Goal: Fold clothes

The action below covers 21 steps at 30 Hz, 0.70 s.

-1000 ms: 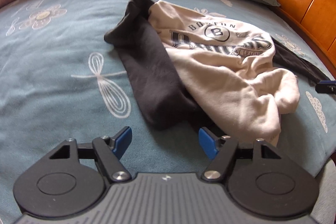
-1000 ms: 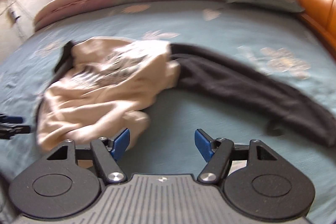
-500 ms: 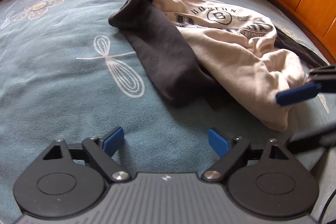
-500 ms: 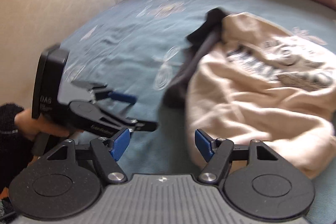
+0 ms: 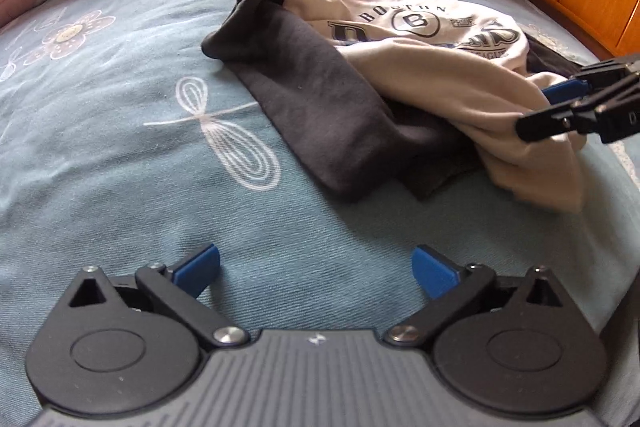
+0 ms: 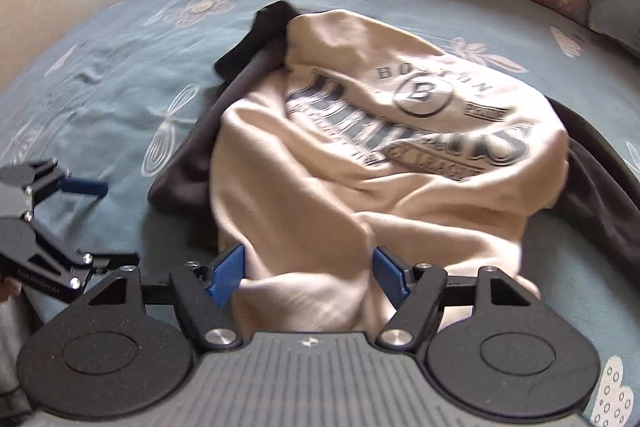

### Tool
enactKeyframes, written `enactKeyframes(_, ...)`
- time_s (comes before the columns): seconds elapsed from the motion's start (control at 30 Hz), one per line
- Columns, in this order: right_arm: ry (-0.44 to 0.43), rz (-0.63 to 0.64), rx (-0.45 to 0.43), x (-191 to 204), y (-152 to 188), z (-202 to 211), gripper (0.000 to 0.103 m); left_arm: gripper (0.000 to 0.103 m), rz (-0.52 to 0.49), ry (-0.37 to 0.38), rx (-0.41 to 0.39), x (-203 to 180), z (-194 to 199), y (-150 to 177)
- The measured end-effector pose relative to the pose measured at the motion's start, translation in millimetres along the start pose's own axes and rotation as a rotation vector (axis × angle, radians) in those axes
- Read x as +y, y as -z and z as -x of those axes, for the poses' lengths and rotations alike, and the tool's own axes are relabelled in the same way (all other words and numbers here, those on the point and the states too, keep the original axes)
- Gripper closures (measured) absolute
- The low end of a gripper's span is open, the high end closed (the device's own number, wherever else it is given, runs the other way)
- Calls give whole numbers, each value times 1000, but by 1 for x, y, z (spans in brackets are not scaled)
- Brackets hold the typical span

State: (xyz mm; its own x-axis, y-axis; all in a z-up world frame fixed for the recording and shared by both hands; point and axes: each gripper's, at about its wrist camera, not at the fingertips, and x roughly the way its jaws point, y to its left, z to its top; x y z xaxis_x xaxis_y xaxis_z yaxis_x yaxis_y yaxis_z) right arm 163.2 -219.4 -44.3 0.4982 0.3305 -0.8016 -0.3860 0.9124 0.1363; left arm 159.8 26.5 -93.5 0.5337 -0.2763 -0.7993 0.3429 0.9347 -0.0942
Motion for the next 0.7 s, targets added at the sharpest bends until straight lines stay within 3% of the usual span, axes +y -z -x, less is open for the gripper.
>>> enactKeyframes(0.07, -5, -13, -13, -3, 3, 7, 28, 5, 8, 38, -13, -3, 5, -1)
enactKeyframes(0.13, -5, -12, -27, -2, 8, 13, 27, 16, -13, 64, -28, -14, 9, -2)
enactKeyframes(0.2, 2, -16, -31, -2, 13, 16, 27, 40, -46, 90, -40, -26, 13, -2)
enactKeyframes(0.27, 8, -20, -36, -3, 18, 19, 27, 49, -111, 122, -44, -41, 13, -2)
enactKeyframes(0.33, 15, -24, -40, -3, 22, 22, 27, 49, -200, 114, -40, -57, 9, -1)
enactKeyframes(0.4, 14, -37, -46, -6, 27, 26, 27, 57, -295, 82, -38, -72, 2, -2)
enactKeyframes(0.63, 24, -72, -92, -18, 37, 46, 26, 59, -608, -61, -63, -111, -24, -13)
enactKeyframes(0.7, 29, -96, -102, -25, 41, 50, 25, 59, -636, -61, -52, -113, -29, -18)
